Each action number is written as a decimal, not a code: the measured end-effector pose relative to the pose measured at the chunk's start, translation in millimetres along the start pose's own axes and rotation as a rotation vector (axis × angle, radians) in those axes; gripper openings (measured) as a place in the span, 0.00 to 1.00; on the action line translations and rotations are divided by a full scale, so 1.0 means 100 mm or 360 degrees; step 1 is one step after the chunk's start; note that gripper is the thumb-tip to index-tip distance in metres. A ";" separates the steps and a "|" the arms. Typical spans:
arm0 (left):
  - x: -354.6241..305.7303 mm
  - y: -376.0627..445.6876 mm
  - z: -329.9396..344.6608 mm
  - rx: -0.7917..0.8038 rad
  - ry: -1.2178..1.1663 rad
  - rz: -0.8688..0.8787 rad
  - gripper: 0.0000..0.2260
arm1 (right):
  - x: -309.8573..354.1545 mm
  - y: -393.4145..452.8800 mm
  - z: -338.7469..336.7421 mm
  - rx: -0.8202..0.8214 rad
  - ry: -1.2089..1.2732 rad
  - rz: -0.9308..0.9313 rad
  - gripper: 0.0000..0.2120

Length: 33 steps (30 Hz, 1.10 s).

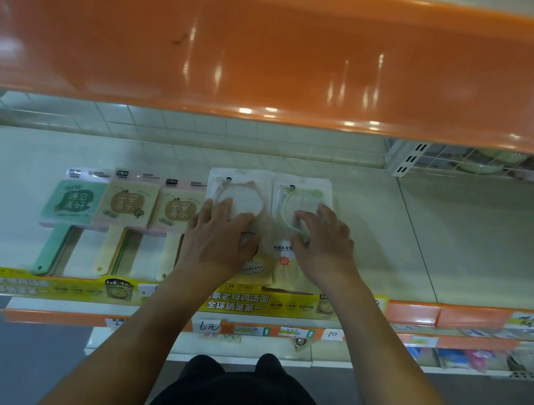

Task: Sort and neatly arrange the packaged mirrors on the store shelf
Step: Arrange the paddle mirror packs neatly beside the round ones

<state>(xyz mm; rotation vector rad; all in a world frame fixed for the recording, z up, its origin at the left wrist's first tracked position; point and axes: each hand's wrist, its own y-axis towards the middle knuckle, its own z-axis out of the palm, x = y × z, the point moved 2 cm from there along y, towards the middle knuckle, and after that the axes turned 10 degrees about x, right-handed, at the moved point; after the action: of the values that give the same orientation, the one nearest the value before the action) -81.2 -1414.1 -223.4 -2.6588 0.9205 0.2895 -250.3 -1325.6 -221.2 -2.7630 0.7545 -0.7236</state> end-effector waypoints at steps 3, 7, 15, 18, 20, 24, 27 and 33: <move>0.00 0.10 -0.06 -0.0161 -0.0011 0.0059 0.19 | 0.05 0.10 -0.04 -0.0130 -0.0113 0.0006 0.19; 0.01 0.40 -0.13 -0.0269 0.0041 0.0106 0.21 | 0.13 0.35 -0.08 -0.0299 -0.0200 -0.0157 0.19; 0.10 0.91 -0.18 -0.0147 0.0106 0.0117 0.28 | 0.15 0.83 -0.18 -0.0176 -0.0304 -0.0155 0.23; 0.12 0.99 -0.16 -0.0054 0.0132 0.0118 0.28 | 0.13 0.93 -0.17 -0.0055 -0.0283 -0.0140 0.23; 0.12 1.00 -0.17 -0.0051 0.0123 0.0143 0.27 | 0.12 0.95 -0.15 -0.0043 -0.0281 -0.0169 0.23; 0.11 1.00 -0.19 -0.0073 0.0134 0.0192 0.25 | 0.12 0.94 -0.14 -0.0098 -0.0311 -0.0202 0.22; 0.12 0.99 -0.17 -0.0102 0.0137 0.0200 0.24 | 0.12 0.94 -0.13 -0.0133 -0.0328 -0.0204 0.21; 0.10 0.99 -0.16 -0.0107 0.0159 0.0181 0.23 | 0.13 0.94 -0.10 -0.0124 -0.0365 -0.0188 0.20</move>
<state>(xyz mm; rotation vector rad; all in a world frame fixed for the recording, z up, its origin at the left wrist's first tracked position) -134.2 -1498.6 -233.5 -2.7080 1.1140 0.2181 -285.7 -1413.0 -235.9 -2.9139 0.5886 -0.3934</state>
